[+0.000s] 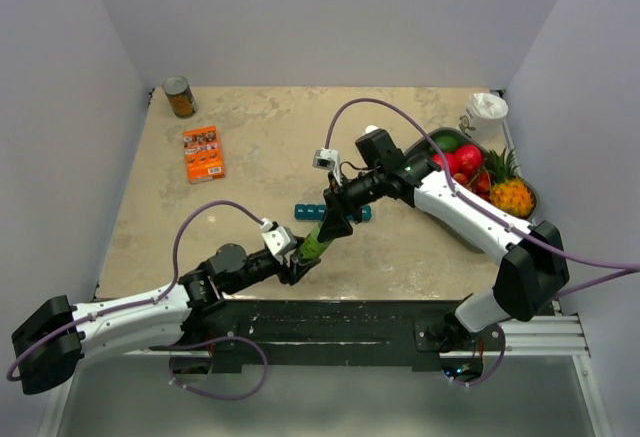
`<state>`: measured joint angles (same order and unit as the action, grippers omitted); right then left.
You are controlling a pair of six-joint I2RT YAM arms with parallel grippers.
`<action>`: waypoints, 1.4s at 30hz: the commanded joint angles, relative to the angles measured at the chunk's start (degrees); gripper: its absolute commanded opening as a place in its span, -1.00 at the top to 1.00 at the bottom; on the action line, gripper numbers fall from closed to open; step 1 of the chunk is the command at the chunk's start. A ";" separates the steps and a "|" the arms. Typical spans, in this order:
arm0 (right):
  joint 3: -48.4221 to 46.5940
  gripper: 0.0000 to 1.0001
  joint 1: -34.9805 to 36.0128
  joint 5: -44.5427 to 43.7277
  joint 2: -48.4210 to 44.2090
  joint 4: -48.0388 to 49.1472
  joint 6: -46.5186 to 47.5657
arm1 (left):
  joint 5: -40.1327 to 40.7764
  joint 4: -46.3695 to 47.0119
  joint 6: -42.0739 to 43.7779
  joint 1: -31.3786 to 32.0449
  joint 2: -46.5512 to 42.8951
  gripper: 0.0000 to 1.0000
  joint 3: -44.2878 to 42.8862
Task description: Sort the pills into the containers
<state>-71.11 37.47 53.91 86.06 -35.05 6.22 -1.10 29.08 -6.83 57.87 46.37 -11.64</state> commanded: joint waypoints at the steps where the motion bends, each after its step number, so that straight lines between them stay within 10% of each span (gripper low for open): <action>1: -0.87 -0.25 0.32 3.22 -0.55 0.07 -0.07 | 0.93 5.46 1.12 -0.03 -0.75 1.00 -0.75; 12: -1.57 -0.53 1.46 1.02 0.33 -1.25 1.69 | 0.93 5.64 1.29 -0.03 -1.90 1.00 -0.67; 19: -3.85 0.69 2.16 2.34 1.04 -5.11 7.99 | 0.84 5.64 1.64 -0.03 -1.72 1.00 -0.49; 27: -16.76 0.81 9.36 3.67 5.95 -37.69 58.20 | -14.95 9.85 1.12 -0.65 1.44 1.00 0.47; 35: -23.99 0.71 13.06 -9.51 7.99 -40.73 64.98 | -19.29 12.14 1.64 -1.09 1.45 1.00 1.88; 42: -23.11 -0.33 13.85 -13.40 4.74 -35.01 56.04 | -17.80 12.67 2.17 -1.09 2.05 1.00 2.23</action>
<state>-92.44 51.03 40.58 94.08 -73.21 65.56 -16.12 35.79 -7.49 56.64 48.21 -9.39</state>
